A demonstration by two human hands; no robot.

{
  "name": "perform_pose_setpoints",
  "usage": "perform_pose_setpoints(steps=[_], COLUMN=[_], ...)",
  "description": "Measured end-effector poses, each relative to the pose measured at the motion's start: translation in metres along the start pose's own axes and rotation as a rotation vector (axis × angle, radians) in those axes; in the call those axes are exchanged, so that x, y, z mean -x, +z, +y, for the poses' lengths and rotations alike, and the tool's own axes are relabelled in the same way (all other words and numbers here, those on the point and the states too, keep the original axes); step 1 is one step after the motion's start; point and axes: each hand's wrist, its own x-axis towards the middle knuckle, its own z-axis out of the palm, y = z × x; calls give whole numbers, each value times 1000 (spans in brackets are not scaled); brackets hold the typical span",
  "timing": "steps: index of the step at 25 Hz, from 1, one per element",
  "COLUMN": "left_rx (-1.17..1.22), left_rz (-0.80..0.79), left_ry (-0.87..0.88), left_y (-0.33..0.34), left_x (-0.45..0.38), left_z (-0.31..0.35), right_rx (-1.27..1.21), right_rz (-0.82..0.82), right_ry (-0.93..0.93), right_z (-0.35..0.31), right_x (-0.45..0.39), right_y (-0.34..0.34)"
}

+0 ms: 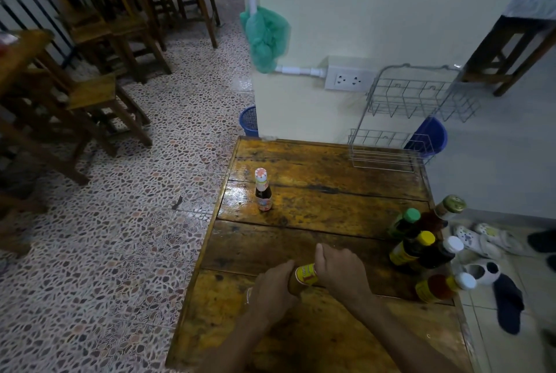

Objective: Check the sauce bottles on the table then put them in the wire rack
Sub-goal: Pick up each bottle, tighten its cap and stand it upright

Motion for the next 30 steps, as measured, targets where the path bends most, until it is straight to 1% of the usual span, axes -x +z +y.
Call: perform_pose_setpoints(steps=[2,3,4,5,7,9,11,13,16,18,24,30], left_rx=[-109,-116,-95,-44,99,204,307,411,520,602,590,475], left_rz=[87,131,191,267,428,516,520,502,505,501,532,545], left_ry=[-32,-55,-76,-92,-127,-161,-183,-165,-136,-146,-160,-160], left_y=[1,0,-3,-6,-17,-35,-51,-65,-84,-91,-90,-79], left_x=[-1,-3,-5,-9,-20,-36,-55,-72,-88,-95,-105,-112], left_z=[1,0,-1,-5,-10,-13,-18,-25,-29,-30,-30,-37], right_rx=[35,42,15,-43,-218,-327,-334,-359,-364,-336,-370,-384], right_rz=[-178,-269,-312,-298,-209,-176,-147,-96,-61,-61,-48,-26], right_ry=[117,133,136,122,75,-7,-93,-138,-162,-151,-126,-122], right_z=[-7,-14,-23,-33,-56,-80,-97,-108,-118,-121,-120,-117], right_x=[-14,-23,-32,-41,-55,-67,-82,-97,-115,-124,-132,-129], right_y=[-2,-5,-8,-10,-11,-13,-11,-7,0,4,12,11])
